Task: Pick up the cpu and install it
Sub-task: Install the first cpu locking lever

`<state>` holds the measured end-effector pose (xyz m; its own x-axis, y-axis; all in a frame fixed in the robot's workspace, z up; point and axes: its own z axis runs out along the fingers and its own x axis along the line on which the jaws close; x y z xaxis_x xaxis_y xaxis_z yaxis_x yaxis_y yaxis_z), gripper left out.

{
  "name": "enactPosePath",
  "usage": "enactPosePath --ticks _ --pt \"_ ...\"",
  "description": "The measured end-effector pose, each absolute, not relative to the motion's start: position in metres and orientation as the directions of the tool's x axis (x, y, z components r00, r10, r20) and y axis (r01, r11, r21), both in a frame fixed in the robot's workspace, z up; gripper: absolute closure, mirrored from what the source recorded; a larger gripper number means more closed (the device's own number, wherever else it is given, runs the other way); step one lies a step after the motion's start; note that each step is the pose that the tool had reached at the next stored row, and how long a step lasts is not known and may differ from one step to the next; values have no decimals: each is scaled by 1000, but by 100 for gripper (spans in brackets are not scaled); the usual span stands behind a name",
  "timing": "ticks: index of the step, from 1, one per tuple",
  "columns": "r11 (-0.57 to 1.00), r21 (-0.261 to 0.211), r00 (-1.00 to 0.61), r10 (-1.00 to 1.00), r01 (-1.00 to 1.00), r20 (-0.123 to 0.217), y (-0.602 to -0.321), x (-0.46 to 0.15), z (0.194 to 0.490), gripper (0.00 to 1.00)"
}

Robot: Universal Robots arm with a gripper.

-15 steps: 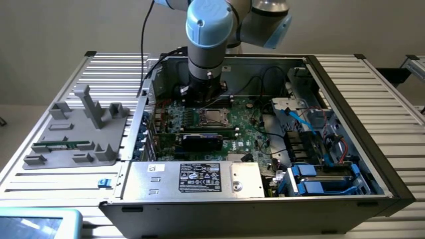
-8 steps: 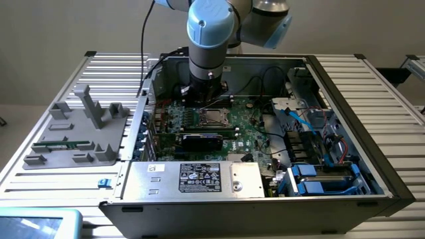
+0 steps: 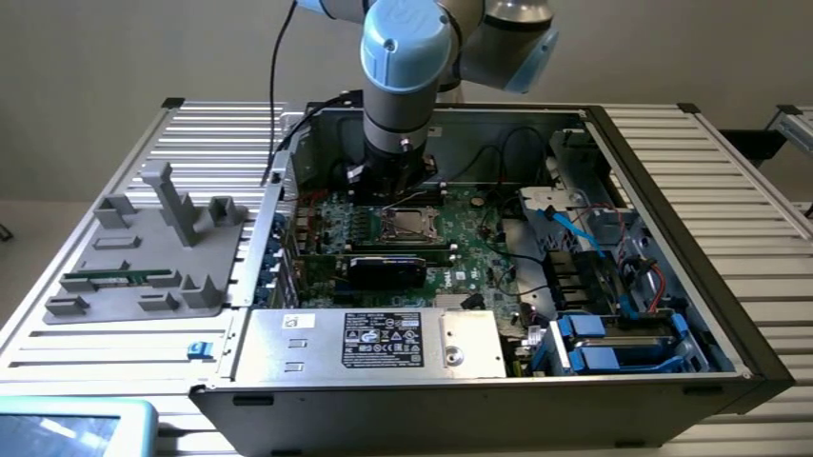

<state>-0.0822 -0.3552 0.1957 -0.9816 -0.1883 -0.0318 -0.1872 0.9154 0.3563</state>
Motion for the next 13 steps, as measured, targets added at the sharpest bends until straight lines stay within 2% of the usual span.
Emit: enactPosePath --ticks 13 --pt "913 356 -979 -200 -198 -32 -356 -78 195 91"
